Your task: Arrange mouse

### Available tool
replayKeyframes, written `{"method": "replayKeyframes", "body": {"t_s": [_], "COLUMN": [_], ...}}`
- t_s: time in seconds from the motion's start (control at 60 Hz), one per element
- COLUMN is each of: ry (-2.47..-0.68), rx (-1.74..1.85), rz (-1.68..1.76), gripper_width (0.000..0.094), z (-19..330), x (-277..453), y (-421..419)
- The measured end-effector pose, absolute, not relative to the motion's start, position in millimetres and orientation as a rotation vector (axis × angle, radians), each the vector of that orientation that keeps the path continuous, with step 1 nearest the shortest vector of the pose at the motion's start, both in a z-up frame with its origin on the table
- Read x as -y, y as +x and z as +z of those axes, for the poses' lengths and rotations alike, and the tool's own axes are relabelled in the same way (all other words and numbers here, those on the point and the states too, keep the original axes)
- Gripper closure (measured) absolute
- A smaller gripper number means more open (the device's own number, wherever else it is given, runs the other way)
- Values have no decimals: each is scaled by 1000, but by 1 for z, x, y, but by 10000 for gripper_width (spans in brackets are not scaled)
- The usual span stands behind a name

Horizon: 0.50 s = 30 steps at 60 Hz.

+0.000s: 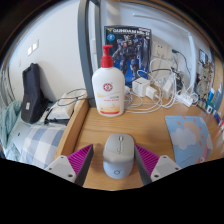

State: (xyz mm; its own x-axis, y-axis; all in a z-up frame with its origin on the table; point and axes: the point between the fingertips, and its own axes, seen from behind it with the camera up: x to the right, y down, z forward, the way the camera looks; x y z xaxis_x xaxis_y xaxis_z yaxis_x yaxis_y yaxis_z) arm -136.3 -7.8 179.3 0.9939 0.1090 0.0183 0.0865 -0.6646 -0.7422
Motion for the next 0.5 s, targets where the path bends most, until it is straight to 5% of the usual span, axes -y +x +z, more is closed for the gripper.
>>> {"method": "replayKeyframes", "body": {"t_s": [0.167, 0.283, 0.317, 0.5], "ry": [-2305, -2299, -2298, -2306], "rx": [160, 140, 130, 170], "rz": [-9, -19, -23, -35], "gripper_width": [176, 304, 402, 563], "z": [167, 167, 167, 169], "x": [-1, -6, -7, -10], "y": [-145, -138, -136, -141]}}
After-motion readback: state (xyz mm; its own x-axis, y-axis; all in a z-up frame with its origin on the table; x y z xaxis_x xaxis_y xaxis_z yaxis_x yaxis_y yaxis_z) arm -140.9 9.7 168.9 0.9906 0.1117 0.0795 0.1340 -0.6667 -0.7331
